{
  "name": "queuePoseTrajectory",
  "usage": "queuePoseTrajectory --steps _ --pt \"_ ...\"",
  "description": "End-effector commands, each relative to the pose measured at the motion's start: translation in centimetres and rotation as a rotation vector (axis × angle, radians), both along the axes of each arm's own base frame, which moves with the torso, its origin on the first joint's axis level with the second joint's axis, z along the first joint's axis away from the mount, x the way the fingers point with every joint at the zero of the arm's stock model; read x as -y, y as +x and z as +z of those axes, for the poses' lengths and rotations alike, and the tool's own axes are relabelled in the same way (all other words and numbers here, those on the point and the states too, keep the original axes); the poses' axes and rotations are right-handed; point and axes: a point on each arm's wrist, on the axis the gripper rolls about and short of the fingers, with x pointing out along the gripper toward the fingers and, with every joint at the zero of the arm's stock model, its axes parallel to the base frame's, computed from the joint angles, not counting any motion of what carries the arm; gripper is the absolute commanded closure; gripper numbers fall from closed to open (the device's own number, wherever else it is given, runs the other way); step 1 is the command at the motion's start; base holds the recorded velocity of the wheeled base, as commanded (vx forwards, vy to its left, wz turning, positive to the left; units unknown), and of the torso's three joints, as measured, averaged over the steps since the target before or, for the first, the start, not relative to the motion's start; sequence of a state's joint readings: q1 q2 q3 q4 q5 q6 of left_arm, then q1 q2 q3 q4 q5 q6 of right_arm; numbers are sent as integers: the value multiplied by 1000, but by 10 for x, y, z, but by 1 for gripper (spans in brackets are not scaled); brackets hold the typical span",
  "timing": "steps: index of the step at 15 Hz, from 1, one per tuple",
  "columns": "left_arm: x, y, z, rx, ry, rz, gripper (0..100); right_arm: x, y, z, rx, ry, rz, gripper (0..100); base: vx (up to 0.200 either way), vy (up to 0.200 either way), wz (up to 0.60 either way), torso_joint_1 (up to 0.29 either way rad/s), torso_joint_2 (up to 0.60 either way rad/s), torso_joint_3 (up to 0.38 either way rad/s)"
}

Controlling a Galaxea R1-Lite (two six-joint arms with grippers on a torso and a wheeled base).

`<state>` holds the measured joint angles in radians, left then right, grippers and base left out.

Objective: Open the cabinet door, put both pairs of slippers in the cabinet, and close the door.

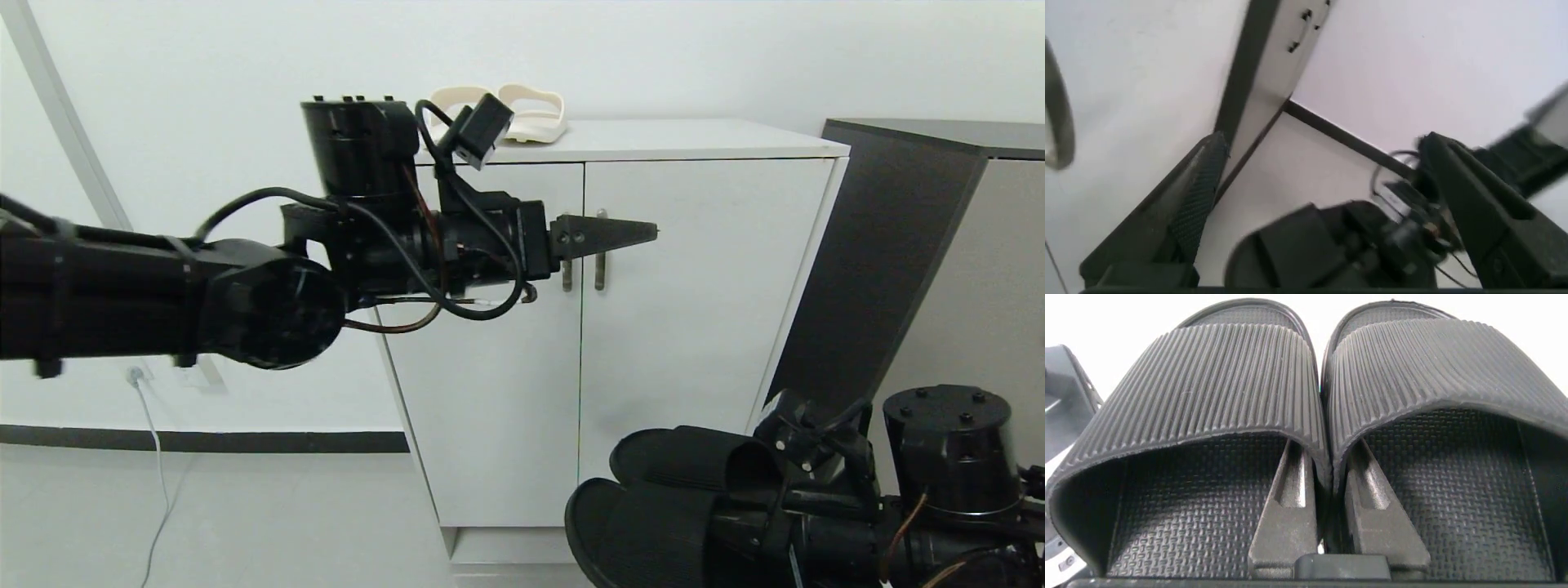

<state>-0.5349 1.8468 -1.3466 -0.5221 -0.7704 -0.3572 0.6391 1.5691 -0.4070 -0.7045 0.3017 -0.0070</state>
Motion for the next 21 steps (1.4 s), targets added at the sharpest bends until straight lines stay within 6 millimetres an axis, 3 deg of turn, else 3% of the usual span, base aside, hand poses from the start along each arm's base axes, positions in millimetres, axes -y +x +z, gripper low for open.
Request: queuePoseTrajectory --steps 1,8,12,21 --pt "14 37 -27 -44 15 29 0 0 0 -1 -2 -3 2 100 0 0 0 0 0 0" --pt "20 46 -12 -7 -7 222 0 1 -1 0 2 -2 3 100 0 0 0 0 0 0" --pt "28 63 -11 -41 26 322 0 1 -2 -1 2 -4 3 100 0 0 0 0 0 0" --pt "35 83 -27 -74 54 353 0 2 -3 1 7 0 3 100 0 0 0 0 0 0"
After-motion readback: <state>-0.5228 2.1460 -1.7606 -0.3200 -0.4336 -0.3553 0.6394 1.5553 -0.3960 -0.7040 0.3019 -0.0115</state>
